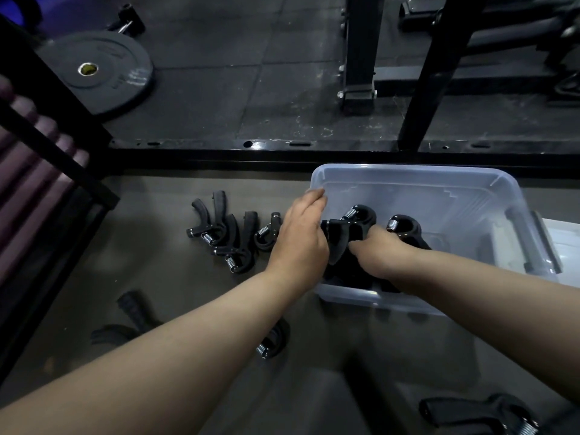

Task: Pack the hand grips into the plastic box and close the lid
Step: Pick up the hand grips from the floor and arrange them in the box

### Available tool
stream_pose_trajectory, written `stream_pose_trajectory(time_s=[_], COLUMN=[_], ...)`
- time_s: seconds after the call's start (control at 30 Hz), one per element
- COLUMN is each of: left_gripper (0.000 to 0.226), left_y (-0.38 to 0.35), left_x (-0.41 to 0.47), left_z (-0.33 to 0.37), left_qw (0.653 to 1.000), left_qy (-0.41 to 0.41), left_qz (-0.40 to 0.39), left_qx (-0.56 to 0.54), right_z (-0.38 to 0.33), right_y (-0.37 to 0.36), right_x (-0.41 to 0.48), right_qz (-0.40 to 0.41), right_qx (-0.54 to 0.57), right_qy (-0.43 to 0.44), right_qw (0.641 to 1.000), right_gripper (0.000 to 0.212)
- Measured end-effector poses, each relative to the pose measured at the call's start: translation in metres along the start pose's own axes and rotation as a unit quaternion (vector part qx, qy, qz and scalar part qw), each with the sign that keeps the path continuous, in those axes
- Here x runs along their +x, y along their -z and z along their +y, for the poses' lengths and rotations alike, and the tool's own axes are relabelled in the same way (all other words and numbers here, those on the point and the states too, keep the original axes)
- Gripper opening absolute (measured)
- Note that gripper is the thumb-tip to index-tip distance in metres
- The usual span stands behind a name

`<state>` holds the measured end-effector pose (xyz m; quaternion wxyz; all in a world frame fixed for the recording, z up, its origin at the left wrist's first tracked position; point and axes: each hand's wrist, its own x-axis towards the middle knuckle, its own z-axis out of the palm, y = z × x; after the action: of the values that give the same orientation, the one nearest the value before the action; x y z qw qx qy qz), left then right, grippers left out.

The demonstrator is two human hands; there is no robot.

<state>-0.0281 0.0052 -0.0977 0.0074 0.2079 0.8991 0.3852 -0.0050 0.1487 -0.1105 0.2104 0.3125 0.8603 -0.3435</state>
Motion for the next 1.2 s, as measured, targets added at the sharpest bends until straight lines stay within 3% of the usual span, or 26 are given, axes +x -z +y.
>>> stream_pose_trajectory(time_s=[0.07,0.17,0.27,0.43,0.7,1.2], left_gripper=[0.054,0.054,0.053,0.051,0.050,0.052], left_y=[0.000,-0.001,-0.001,-0.001,0.000,0.002], left_x=[0.000,0.001,0.001,0.000,0.000,-0.001], left_z=[0.001,0.000,0.000,0.000,0.002,0.004], left_qw=[1.000,1.000,1.000,1.000,1.000,0.999], left_qy=[-0.003,-0.006,-0.004,-0.006,-0.004,0.036], left_qz=[0.004,0.006,0.006,0.007,0.007,-0.001], left_qx=[0.000,0.002,0.005,0.002,0.006,-0.006], right_z=[-0.002,0.007,0.014,0.013,0.015,0.016], right_y=[0.001,0.008,0.011,0.007,0.002,0.005], right_x=[-0.007,-0.010,-0.008,-0.008,-0.005,-0.007], right_qz=[0.023,0.011,-0.025,0.013,0.002,-0.012], right_qx=[-0.095,-0.148,-0.147,-0.125,-0.103,-0.082], right_qy=[-0.012,0.021,0.036,0.066,0.055,0.044], right_qw=[0.995,0.989,0.988,0.990,0.993,0.996], right_gripper=[0.057,0.059,0.058,0.052,0.066,0.062])
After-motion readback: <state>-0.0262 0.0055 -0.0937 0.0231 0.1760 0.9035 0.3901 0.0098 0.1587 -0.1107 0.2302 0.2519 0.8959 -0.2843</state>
